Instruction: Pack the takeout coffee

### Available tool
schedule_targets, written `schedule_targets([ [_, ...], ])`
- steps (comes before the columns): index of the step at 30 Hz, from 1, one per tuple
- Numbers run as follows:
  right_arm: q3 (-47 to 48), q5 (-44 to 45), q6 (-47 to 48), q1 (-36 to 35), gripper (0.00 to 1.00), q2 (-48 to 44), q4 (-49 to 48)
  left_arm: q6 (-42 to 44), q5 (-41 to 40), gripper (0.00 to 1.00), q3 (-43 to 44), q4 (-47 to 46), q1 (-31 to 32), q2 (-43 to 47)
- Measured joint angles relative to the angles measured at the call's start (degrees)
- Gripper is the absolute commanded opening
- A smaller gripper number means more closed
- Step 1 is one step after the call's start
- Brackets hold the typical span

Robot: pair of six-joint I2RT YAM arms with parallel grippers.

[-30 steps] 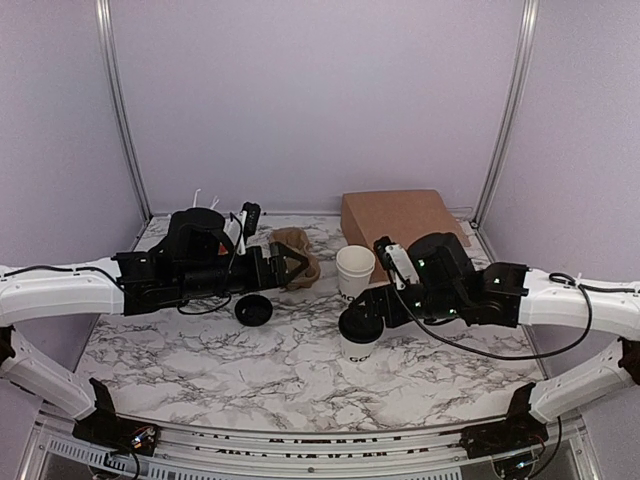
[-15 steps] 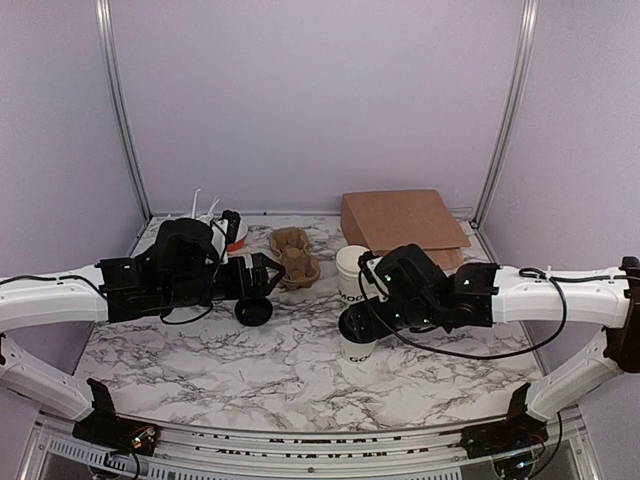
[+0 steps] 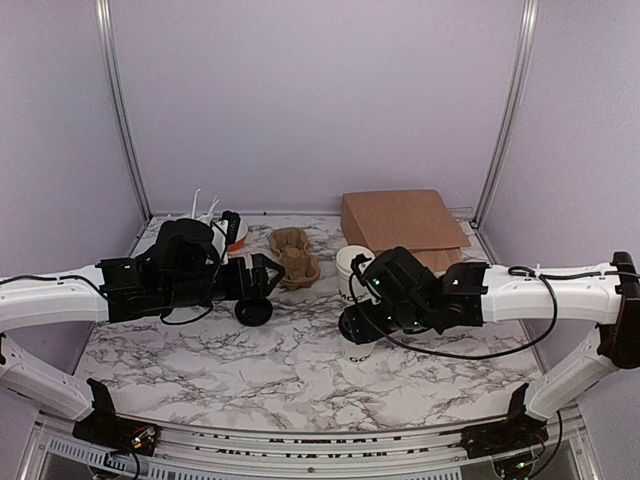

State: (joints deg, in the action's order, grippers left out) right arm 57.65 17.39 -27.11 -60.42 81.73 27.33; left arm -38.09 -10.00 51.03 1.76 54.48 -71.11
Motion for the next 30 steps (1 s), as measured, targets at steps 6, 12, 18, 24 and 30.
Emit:
schedule_targets([
  [6, 0.6, 1.4, -0.1, -0.8, 0.77, 0.9, 0.7, 0.0, 0.0, 0.99, 0.0, 0.0, 0.0, -0.1],
  [12, 0.6, 2.5, -0.4, -0.9, 0.76, 0.9, 1.2, 0.0, 0.2, 0.99, 0.0, -0.2, 0.0, -0.3],
  [18, 0.7, 3.3, -0.7, -1.3, 0.78, 2.1, 1.7, -0.1, 1.2, 0.98, 0.0, -0.3, 0.0, -1.2],
  [24, 1.0, 4.2, -1.3, -1.5, 0.68, 2.6, 2.3, -0.3, 2.0, 0.99, 0.0, -0.7, 0.0, -1.3],
  [30, 1.0, 5.8, -1.9, -1.5, 0.59, 2.5, 3.2, -0.3, 2.0, 0.99, 0.0, -0.7, 0.0, -1.3],
])
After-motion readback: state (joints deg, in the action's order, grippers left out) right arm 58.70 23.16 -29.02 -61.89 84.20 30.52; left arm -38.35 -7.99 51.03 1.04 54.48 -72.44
